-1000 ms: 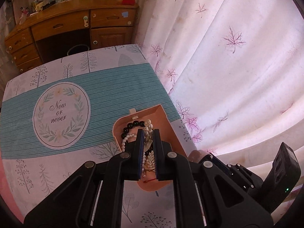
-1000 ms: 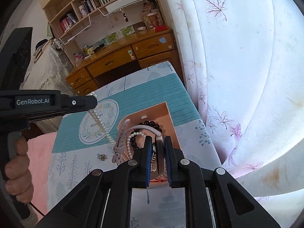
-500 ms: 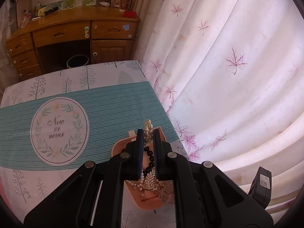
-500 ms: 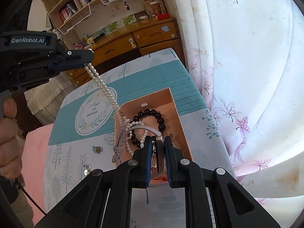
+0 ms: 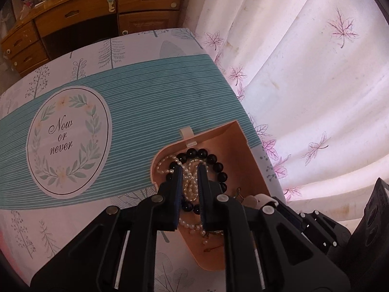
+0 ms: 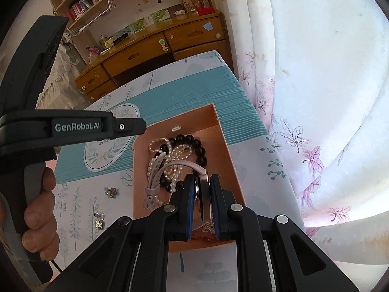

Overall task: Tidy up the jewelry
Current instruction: 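Open the left tool over the pink box while the right tool releases the watch inside, then grasp the gold round charm with the left tool while the right tool grasps the gold brooch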

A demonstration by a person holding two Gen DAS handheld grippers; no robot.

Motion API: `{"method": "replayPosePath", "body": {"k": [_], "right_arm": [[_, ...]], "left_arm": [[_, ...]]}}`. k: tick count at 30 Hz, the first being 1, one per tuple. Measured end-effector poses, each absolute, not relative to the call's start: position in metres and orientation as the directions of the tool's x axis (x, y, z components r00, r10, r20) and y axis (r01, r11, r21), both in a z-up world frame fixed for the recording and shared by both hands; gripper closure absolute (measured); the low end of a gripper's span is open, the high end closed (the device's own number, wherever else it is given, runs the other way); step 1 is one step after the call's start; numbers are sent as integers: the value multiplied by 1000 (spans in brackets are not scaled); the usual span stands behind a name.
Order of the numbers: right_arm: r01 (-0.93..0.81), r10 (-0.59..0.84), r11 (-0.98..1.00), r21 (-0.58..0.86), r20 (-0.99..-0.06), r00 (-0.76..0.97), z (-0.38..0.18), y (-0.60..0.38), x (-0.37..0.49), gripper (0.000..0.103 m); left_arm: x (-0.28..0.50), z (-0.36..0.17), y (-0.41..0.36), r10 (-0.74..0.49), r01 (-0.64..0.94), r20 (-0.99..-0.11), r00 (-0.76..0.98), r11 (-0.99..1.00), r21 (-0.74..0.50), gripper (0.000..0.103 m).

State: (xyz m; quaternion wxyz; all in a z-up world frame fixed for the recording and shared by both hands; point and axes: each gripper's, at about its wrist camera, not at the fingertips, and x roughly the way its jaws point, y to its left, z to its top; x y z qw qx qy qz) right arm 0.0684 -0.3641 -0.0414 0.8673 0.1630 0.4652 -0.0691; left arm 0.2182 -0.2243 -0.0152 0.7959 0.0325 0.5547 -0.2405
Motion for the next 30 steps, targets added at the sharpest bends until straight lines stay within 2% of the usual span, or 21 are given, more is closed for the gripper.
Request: {"method": "replayPosePath", "body": {"k": [4,5,13,15,17,19,23,30], "right_arm": [[272,34,938,215,-838,545,-47,-364,84,90],[272,36,938,215,-840,541,-48,-364,89,90],[278,18,946,170,-879,477,-69,-363,143,90],[291,16,943,161,-896,444,-73,-365,152,86],[311,19,936,167,-903,430,-75,-367,158,76],[313,14,934,171,-894,449,-70,-366,157,71],[270,-4,952,147,-873,487,-52,-349,145,70],[173,57,970,173,-848,527,-27,-307,112,70]], "left_arm": [[219,-9,-203,-341,393,-890,302,895,-210,49],[218,-7,-195,-340,382,-884,319,901,-209,46],[209,-5,-122,-306,289,-881,360,935,-207,46],[204,-7,-102,-283,262,-883,375,946,-192,46],[199,-10,-80,-266,225,-882,389,956,-188,46],[193,-12,-58,-251,183,-880,402,964,-192,46],[183,-15,-22,-215,108,-881,422,976,-187,46],[155,-16,8,-160,68,-880,447,987,-145,46]]}}
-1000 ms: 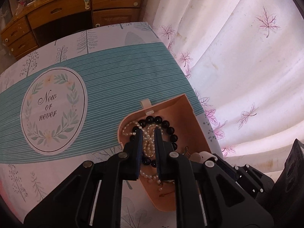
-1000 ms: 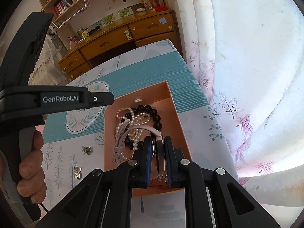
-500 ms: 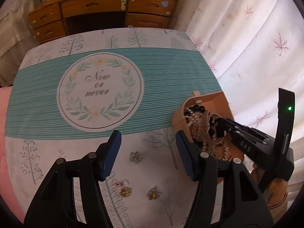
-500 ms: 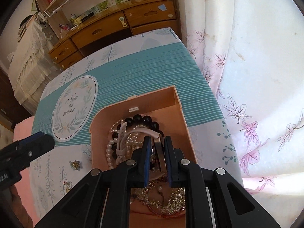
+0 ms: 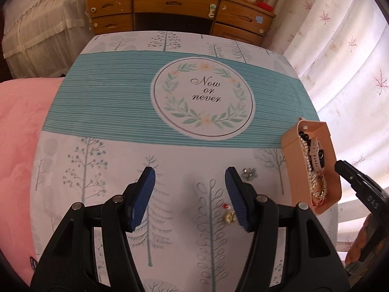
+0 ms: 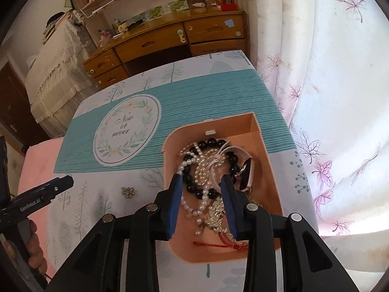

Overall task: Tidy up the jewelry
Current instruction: 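Grasp the gold round charm with the left tool while the right tool grasps the gold brooch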

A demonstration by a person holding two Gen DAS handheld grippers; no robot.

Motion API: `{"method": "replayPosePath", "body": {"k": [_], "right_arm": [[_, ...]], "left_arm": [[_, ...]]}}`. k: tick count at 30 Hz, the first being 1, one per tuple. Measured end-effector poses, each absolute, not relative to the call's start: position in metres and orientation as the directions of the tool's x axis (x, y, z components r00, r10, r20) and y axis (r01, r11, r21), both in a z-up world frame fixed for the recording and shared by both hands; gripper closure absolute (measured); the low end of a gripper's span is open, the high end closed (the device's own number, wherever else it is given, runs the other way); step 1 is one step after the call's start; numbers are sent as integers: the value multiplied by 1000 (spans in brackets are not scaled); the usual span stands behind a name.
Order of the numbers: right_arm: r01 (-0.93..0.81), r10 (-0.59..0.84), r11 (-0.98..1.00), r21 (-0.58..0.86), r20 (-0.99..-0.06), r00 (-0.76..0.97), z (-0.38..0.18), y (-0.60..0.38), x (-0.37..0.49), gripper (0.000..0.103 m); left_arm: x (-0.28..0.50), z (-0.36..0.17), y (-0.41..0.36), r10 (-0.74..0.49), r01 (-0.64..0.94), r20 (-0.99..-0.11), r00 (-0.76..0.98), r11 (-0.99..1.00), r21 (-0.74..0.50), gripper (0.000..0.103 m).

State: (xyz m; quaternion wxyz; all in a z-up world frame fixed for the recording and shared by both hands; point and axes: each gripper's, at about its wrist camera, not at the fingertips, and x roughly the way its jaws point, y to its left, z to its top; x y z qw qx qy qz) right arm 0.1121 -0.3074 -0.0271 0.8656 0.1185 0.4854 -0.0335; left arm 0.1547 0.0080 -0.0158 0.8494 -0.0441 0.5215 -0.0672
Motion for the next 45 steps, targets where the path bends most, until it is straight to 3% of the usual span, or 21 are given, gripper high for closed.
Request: {"method": "replayPosePath", "body": {"k": [11,21,33,38,45], "right_arm": [[-19,174,980,196,-814,554,2,-237,60,70],[-180,229,970,161,-846,481,-47,-171,38,70],[-191,202,973,129,-876,438,-105,-159,60,70],[-218,178,972,85,-873,453,-115,-154,63,84],[-197,168,977,80,-859,483,-115,-164,56,85]], "left_arm": [[100,-31,9,-123,128,-886,447,989,-73,46],[77,-66,-8,-166,223,-900,403,972,-79,46],[82,-81,-15,-193,251,-898,395,963,-97,46],[87,-83,-17,-212,244,-895,392,962,-121,46],[95,-86,-35,-226,256,-891,394,958,-130,46]]}}
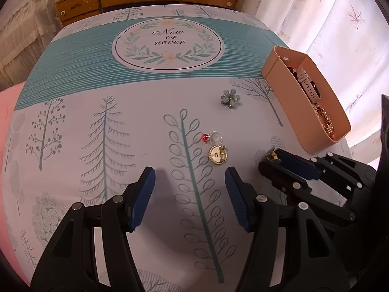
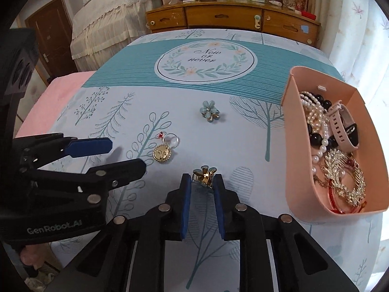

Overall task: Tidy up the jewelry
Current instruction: 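Grasp the gold round charm with the left tool while the right tool grasps the gold brooch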

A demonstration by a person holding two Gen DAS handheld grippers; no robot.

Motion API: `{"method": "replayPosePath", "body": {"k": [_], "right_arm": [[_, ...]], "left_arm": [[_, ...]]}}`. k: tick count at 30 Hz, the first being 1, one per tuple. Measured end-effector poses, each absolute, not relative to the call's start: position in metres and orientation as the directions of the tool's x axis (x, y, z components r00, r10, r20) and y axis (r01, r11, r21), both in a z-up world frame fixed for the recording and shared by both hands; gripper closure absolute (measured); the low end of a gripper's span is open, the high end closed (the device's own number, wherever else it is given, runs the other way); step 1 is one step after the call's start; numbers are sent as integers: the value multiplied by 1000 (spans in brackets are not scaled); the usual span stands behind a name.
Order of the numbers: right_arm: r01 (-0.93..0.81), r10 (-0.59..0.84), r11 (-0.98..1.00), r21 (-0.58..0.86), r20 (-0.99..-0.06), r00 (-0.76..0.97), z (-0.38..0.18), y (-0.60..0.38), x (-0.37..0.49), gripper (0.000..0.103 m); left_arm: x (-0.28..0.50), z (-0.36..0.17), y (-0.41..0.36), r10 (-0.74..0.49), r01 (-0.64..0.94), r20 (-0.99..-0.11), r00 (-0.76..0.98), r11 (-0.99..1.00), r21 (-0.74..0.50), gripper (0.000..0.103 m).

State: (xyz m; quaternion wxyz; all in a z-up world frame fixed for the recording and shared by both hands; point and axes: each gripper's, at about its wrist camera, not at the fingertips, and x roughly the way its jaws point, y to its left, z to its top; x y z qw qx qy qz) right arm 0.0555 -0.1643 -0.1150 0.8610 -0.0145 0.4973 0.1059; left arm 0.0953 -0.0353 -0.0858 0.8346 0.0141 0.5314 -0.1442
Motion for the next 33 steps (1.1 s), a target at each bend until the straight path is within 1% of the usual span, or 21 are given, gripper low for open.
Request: {"method": "replayPosePath", "body": {"k": [3,6,10,13,15,18,19,20,21,23,24,31,32,33], "right_arm": [[-176,165,980,88,-855,492,-115,-174,49,85],[-163,173,981,105,-852,494,-115,-182,42,85],[-148,180,981,122,-852,492,-114,-191,36,85],[-136,186,981,136,-850,493,-113,-198,33,85],[-130,187,981,141,-849,493,-113,-201,31,85],[-126,194,980,151,-851,488,-113,-204,31,85],[-126,194,980,152,-852,486,-113,-204,31,85],[-127,194,980,151,-852,486,-113,-204,31,85],[-129,193,980,149,-853,485,-113,-204,31,85],[-133,195,980,148,-854,483,-113,-202,31,85],[-135,194,980,146,-854,482,-113,-201,31,85],[-137,190,981,140,-854,484,-113,-195,32,85],[-138,190,981,140,-853,486,-112,-194,31,85],[-140,190,980,139,-852,488,-111,-193,31,85]], "left_arm": [[98,-87,-46,-223,264,-892,392,957,-123,46],[101,-90,-62,-160,273,-903,398,961,-50,46],[104,-93,-76,-117,276,-911,396,961,-4,46],[110,-93,-79,-106,249,-920,376,969,-10,46],[115,-92,-79,-96,228,-926,364,974,-11,48],[120,-92,-79,-86,205,-932,352,979,-13,53],[121,-92,-79,-84,201,-933,350,980,-13,56],[122,-92,-79,-83,197,-933,349,980,-13,62],[123,-91,-79,-80,193,-933,350,981,-12,66],[125,-90,-78,-77,185,-934,349,983,-12,82],[127,-90,-77,-78,181,-934,348,983,-15,86],[124,-89,-72,-119,178,-931,345,982,-60,88],[122,-88,-72,-126,180,-929,348,982,-66,94],[120,-85,-72,-131,184,-925,357,981,-67,93]]}}
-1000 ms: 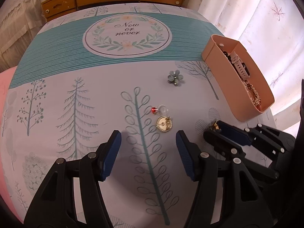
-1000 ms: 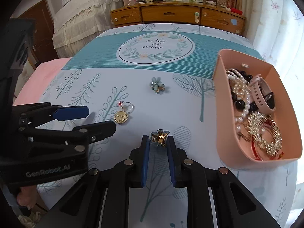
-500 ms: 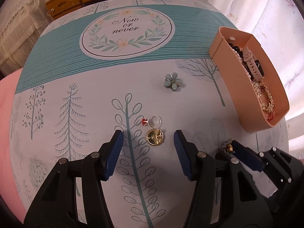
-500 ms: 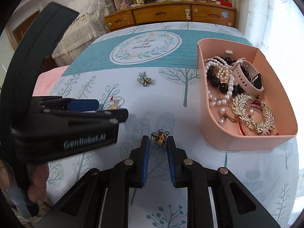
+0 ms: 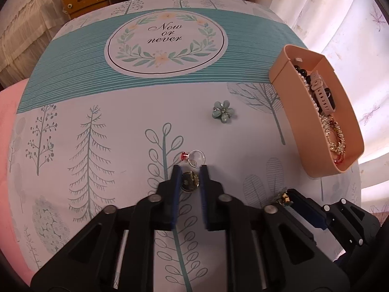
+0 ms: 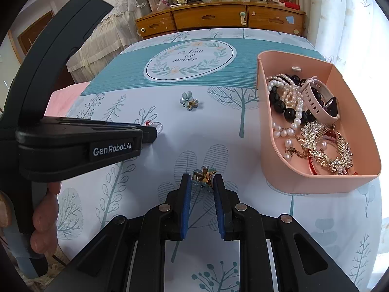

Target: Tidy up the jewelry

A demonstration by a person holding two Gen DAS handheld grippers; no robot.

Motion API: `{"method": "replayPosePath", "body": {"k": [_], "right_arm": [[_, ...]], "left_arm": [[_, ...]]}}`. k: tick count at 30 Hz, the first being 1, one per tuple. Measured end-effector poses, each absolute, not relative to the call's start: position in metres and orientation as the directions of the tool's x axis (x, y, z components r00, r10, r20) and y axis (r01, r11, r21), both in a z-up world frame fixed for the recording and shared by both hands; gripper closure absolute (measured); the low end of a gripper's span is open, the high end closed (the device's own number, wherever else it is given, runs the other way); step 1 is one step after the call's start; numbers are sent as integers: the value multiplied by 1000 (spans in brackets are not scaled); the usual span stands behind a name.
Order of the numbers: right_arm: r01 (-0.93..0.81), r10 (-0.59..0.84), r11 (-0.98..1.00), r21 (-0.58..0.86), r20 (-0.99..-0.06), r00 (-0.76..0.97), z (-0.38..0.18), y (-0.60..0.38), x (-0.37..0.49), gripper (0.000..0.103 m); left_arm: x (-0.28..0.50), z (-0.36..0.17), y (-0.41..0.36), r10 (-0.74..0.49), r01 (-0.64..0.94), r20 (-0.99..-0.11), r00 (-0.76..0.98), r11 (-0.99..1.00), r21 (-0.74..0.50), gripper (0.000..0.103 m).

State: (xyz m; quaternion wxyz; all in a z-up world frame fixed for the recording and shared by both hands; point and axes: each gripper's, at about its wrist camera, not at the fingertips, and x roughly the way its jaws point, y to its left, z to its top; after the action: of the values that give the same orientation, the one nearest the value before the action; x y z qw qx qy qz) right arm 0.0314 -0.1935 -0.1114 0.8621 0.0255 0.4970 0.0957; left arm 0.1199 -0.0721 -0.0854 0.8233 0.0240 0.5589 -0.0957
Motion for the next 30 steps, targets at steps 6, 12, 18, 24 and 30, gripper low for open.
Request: {"method": "replayPosePath", "body": {"k": [6,12,18,24,30], "right_arm": [[-155,196,979,135,-840,506,-102,-190,29,87],[-155,199,978,138,-833,516,-96,-188,26,88],[-159,205,977,141,-815,541,-88,-187,19,88],[-155,210,977,149,-810,548,-86,-191,16,88],[-147,218,976,162,-798,562,-83,-197,13,89]], "left_arm": [[107,-84,-69,-159,196,-925,346,976,-94,94],[94,-77,-44,-203,178,-904,376,973,-144,94],[89,-71,-16,-250,145,-879,407,967,-208,94],[87,-64,-12,-303,175,-845,442,952,-250,93],[72,-41,-20,-369,269,-767,524,927,-262,94]]}}
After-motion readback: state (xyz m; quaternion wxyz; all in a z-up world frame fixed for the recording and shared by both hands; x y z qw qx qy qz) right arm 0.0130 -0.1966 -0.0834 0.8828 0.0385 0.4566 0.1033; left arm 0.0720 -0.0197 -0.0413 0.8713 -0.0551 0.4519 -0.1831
